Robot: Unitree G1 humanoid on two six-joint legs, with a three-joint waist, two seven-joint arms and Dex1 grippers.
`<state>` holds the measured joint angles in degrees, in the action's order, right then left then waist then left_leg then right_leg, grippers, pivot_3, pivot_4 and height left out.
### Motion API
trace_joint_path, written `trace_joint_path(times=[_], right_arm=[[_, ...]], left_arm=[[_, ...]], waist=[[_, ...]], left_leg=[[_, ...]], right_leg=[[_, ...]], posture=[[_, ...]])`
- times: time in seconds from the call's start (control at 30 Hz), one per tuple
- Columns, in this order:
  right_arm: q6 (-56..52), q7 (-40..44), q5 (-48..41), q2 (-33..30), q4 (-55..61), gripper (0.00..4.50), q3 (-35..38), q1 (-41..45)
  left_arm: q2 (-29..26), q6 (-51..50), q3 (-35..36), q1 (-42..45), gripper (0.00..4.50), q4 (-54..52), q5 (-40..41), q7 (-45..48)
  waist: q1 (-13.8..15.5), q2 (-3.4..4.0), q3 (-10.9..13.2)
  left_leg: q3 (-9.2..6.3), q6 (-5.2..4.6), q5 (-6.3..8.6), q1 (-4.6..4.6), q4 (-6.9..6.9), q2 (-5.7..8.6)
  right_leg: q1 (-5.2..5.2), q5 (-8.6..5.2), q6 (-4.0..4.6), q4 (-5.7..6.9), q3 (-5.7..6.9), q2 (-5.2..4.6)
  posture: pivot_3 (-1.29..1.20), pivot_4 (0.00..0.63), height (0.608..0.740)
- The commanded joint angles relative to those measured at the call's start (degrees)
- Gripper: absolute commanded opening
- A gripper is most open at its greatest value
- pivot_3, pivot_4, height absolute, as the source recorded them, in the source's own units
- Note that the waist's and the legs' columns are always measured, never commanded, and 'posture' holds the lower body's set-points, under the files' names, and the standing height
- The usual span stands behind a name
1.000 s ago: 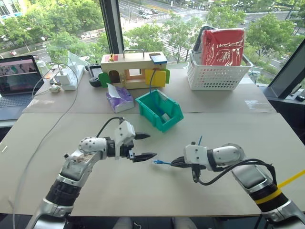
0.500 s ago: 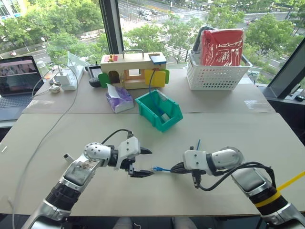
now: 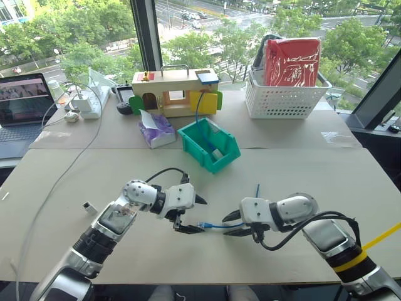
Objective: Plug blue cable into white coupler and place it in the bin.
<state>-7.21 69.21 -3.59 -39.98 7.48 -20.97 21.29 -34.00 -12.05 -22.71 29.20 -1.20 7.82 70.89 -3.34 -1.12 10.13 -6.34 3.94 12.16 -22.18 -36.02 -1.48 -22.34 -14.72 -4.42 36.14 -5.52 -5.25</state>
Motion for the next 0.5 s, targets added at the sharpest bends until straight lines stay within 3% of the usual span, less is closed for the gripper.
trace_joint_path(times=[0.03,0.37,0.5], right_arm=[[-2.2,-0.7,-2.7,0.2,2.1,3.26,2.8,-0.1],[-18.1,-7.5,-18.8,2.1,4.4,3.26,19.1,3.2],[-22.1,-10.3,-21.7,1.5,3.9,3.37,23.0,5.8]], left_arm=[[0.1,0.5,0.2,0.9,4.22,-0.8,0.1,1.0],[0.6,1.5,-2.0,2.5,4.22,3.1,-3.5,2.4],[1.1,2.3,-3.4,3.1,3.21,5.7,-5.5,2.6]], waist=[[0.1,0.0,0.0],[0.2,-0.01,0.0],[0.4,-0.01,0.0]], left_leg=[[0.0,0.0,0.0,0.0,0.0,0.0],[0.0,0.0,0.0,-0.02,-0.03,0.0],[-0.01,0.0,0.0,-0.04,-0.04,0.0]], right_leg=[[0.0,-0.01,-0.01,0.0,0.0,0.0],[-0.02,0.02,0.03,0.03,0.0,0.01],[-0.02,0.02,0.03,0.03,0.0,0.01]], posture=[[0.0,0.15,0.74],[0.0,0.15,0.74],[0.0,0.15,0.74]])
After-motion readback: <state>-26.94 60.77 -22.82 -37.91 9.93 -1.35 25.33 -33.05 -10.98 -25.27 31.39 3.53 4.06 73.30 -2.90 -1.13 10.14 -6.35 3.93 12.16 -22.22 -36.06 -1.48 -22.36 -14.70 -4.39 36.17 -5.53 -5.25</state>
